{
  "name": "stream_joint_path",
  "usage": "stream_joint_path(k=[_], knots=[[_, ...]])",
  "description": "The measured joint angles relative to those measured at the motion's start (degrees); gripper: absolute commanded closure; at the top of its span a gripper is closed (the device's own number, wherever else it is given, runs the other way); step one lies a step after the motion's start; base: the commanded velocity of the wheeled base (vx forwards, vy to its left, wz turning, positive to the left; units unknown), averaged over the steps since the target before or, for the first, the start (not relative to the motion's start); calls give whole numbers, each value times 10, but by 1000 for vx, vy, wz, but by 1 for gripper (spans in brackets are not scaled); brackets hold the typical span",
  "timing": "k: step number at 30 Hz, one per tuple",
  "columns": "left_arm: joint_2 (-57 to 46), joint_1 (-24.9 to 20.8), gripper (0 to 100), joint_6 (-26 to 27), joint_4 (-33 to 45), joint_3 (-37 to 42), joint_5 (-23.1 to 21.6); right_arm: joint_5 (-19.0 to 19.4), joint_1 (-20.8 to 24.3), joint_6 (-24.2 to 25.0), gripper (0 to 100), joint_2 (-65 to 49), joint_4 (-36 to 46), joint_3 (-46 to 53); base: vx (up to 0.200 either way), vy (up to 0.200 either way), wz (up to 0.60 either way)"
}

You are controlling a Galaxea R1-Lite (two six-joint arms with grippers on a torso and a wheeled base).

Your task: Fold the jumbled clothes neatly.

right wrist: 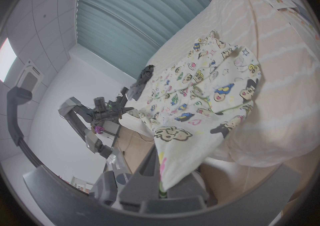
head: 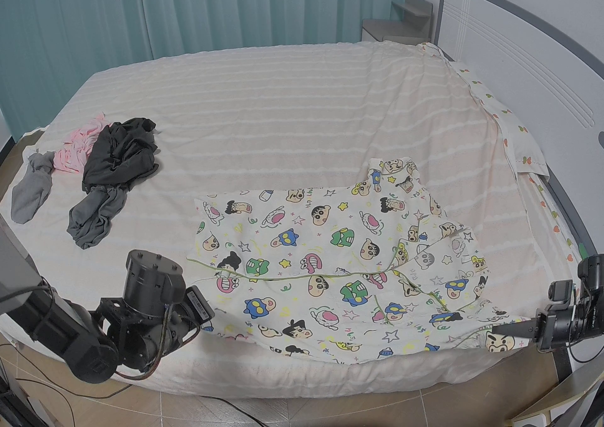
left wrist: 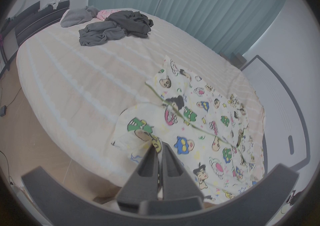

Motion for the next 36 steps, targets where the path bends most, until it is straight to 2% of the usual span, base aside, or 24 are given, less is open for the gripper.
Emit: stream_joint_path(k=[6, 11, 28, 36], knots=[[-4, 29, 100, 10, 24, -42, -6, 19, 7, 82, 100, -5, 0, -52, 0, 0, 0], [4, 51, 100, 13, 29, -74, -20, 24, 12, 117, 100, 12, -5, -93, 0, 0, 0], [117, 102, 100, 13, 25, -197, -35, 35, 25, 127, 100, 134, -10, -211, 0, 0, 0], [161, 108, 100, 12, 23, -230, -41, 35, 34, 127, 100, 189, -11, -258, 0, 0, 0]])
